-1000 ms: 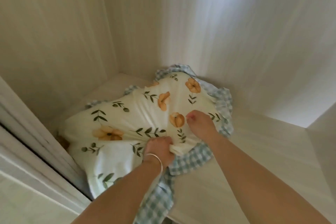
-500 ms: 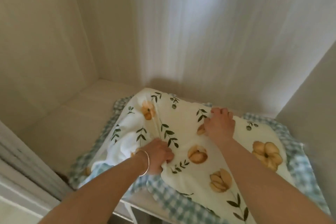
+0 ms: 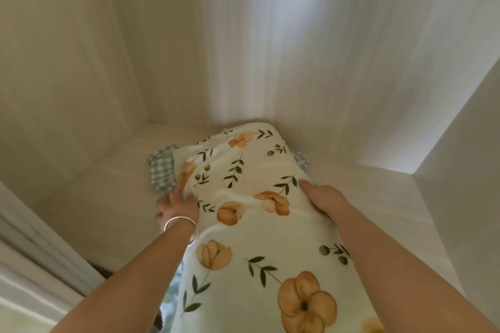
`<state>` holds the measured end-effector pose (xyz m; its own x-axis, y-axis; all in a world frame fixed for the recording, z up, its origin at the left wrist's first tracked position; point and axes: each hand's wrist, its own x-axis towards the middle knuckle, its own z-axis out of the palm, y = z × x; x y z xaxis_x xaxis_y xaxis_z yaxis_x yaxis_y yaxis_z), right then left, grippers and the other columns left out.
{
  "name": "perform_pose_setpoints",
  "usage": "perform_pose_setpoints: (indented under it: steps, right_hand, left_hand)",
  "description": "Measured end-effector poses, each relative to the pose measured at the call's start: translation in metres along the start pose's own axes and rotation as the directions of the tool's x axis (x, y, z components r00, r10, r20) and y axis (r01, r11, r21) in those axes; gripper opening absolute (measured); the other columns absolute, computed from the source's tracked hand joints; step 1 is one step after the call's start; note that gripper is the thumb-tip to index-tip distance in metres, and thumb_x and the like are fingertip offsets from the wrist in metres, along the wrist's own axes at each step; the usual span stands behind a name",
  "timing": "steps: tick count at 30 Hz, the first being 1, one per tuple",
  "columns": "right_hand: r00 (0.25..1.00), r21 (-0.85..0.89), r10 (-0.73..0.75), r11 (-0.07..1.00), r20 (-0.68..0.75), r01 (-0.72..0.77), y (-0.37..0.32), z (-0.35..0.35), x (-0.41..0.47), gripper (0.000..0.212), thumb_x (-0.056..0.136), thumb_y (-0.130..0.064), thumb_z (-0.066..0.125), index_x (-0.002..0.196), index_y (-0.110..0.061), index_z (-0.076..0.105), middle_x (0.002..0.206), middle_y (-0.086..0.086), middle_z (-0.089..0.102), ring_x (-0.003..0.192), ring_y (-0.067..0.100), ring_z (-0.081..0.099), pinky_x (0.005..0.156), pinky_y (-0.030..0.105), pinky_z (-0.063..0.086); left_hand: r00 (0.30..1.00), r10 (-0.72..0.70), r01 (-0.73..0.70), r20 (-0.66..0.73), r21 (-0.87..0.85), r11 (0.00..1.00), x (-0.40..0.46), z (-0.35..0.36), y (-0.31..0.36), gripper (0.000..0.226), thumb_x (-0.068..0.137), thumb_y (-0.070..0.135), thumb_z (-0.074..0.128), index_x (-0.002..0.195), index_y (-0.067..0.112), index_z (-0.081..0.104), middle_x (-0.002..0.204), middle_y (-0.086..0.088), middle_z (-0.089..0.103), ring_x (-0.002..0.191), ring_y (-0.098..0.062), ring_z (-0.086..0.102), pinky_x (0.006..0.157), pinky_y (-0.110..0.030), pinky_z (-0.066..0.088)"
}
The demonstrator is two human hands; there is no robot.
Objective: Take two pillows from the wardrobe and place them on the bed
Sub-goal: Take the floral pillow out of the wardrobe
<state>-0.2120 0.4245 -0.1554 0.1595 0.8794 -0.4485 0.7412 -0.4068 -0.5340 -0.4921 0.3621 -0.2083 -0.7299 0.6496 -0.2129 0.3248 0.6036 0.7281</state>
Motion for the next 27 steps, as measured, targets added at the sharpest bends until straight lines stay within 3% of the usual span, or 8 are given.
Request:
perform_pose_setpoints:
  steps: [3, 5, 8, 10, 14, 19, 24, 27]
  right_hand:
    - [0.995, 0.295, 0.001, 0.955, 0.103, -0.032, -0.006, 0.012, 0.002, 0.094, 0.062, -0.08, 0.051, 0.131, -0.016, 0.049, 0.128, 0.011, 0.057, 0.11, 0.03, 0.057, 0.101, 0.038, 0.042]
    - [0.99, 0.377, 0.008, 0.924, 0.138, -0.06, -0.008, 0.018, 0.005, 0.101, 0.047, -0.081, 0.061, 0.126, -0.018, 0.053, 0.12, 0.01, 0.061, 0.102, 0.029, 0.061, 0.098, 0.041, 0.047]
    - [0.989, 0.399, 0.01, 0.914, 0.148, -0.069, -0.009, 0.019, 0.008, 0.093, 0.053, -0.073, 0.068, 0.125, -0.016, 0.054, 0.119, 0.012, 0.062, 0.098, 0.029, 0.062, 0.09, 0.038, 0.049]
    - [0.987, 0.41, 0.025, 0.908, 0.16, -0.089, -0.01, 0.019, 0.011, 0.089, 0.056, -0.069, 0.071, 0.124, -0.014, 0.055, 0.117, 0.013, 0.063, 0.096, 0.029, 0.062, 0.083, 0.035, 0.048]
    - [0.988, 0.486, 0.003, 0.87, 0.154, -0.079, -0.018, 0.02, 0.008, 0.091, 0.053, -0.062, 0.077, 0.123, -0.008, 0.054, 0.111, 0.012, 0.064, 0.091, 0.027, 0.063, 0.082, 0.035, 0.05]
    - [0.998, 0.58, -0.04, 0.815, 0.039, 0.01, -0.018, 0.023, -0.007, 0.072, 0.072, -0.05, 0.07, 0.123, -0.002, 0.052, 0.106, 0.013, 0.058, 0.088, 0.026, 0.055, 0.076, 0.032, 0.041]
    - [0.987, 0.631, -0.15, 0.76, -0.062, 0.155, -0.008, 0.012, -0.025, 0.056, 0.08, -0.05, 0.062, 0.11, -0.003, 0.059, 0.088, 0.008, 0.059, 0.081, 0.026, 0.056, 0.073, 0.031, 0.04]
    - [0.961, 0.646, -0.253, 0.716, -0.113, 0.264, 0.001, -0.001, -0.05, 0.047, 0.083, -0.052, 0.056, 0.096, -0.008, 0.061, 0.077, 0.002, 0.06, 0.071, 0.019, 0.056, 0.061, 0.031, 0.04]
  left_hand:
    - [0.95, -0.295, 0.305, 0.102, -0.107, 0.946, -0.001, 0.006, -0.008, 0.089, 0.073, 0.069, 0.052, 0.139, 0.011, 0.035, 0.138, -0.024, 0.034, 0.121, -0.047, 0.041, 0.104, -0.052, 0.035]
    - [0.911, -0.333, 0.388, 0.243, -0.231, 0.892, -0.002, 0.005, -0.013, 0.104, 0.059, 0.082, 0.051, 0.131, 0.007, 0.046, 0.127, -0.023, 0.051, 0.112, -0.042, 0.051, 0.101, -0.051, 0.041]
    - [0.807, -0.23, 0.485, 0.544, -0.387, 0.784, -0.008, 0.002, -0.006, 0.075, 0.07, 0.068, 0.061, 0.116, 0.008, 0.058, 0.109, -0.02, 0.066, 0.098, -0.035, 0.063, 0.089, -0.045, 0.051]
    - [0.772, -0.154, 0.47, 0.617, -0.391, 0.791, -0.01, 0.002, 0.0, 0.069, 0.067, 0.062, 0.069, 0.114, 0.011, 0.059, 0.105, -0.018, 0.069, 0.094, -0.034, 0.066, 0.085, -0.042, 0.054]
    - [0.845, -0.154, 0.366, 0.512, -0.344, 0.865, -0.005, 0.0, 0.004, 0.089, 0.044, 0.066, 0.074, 0.113, 0.013, 0.059, 0.101, -0.015, 0.069, 0.09, -0.032, 0.066, 0.089, -0.044, 0.052]
    - [0.925, -0.064, 0.239, 0.374, -0.445, 0.863, -0.014, -0.015, 0.017, 0.055, 0.071, 0.049, 0.07, 0.109, 0.009, 0.061, 0.097, -0.011, 0.067, 0.088, -0.028, 0.062, 0.081, -0.036, 0.049]
    - [0.977, 0.013, 0.098, 0.215, -0.493, 0.864, -0.048, -0.039, 0.032, 0.042, 0.077, 0.047, 0.064, 0.101, 0.013, 0.061, 0.089, -0.005, 0.065, 0.079, -0.022, 0.06, 0.065, -0.031, 0.043]
    - [0.99, 0.072, 0.006, 0.124, -0.536, 0.844, -0.079, -0.062, 0.034, 0.037, 0.081, 0.044, 0.062, 0.098, 0.012, 0.062, 0.085, -0.004, 0.065, 0.076, -0.021, 0.06, 0.07, -0.033, 0.044]
